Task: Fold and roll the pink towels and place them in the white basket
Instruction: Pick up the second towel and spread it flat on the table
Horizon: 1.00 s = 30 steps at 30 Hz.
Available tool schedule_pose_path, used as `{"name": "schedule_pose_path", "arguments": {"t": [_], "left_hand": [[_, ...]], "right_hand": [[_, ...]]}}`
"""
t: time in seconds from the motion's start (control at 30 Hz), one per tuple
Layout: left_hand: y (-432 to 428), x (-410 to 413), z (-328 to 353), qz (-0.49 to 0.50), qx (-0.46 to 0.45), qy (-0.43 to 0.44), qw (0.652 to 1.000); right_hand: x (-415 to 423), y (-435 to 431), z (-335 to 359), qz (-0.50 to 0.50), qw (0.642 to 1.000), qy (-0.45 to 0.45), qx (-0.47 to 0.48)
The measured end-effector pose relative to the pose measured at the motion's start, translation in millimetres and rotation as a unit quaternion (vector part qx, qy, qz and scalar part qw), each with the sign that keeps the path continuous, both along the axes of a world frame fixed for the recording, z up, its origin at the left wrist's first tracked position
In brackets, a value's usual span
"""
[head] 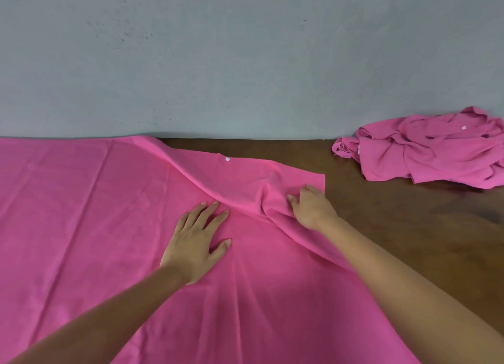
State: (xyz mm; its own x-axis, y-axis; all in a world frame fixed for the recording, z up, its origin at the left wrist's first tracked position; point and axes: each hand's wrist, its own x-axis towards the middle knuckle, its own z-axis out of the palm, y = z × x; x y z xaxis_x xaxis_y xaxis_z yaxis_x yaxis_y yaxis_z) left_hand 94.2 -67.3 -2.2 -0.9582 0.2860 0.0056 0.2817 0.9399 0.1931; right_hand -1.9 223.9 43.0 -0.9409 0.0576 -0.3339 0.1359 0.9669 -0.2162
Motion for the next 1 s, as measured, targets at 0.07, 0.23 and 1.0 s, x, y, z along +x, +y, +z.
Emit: {"name": "schedule_pose_path", "arguments": {"t": [0.07,0.23,1.0], "left_hand": [[0.5,0.5,1.3,0.002,0.0,0.003,1.0],[-0.8,1.3,1.2,0.002,0.002,0.005,1.0],[-2.6,-1.7,-1.4,0.009,-0.003,-0.002,1.0]], "right_hand": [[-10.2,-3.0,-2.6,0.001,1.0,0.0,0.031],[-54.6,16.2,-0.4,-0.007,0.996,-0.011,0.086],[-134.5,70.4,-9.7,0.048,0.998,0.016,0.045]]}}
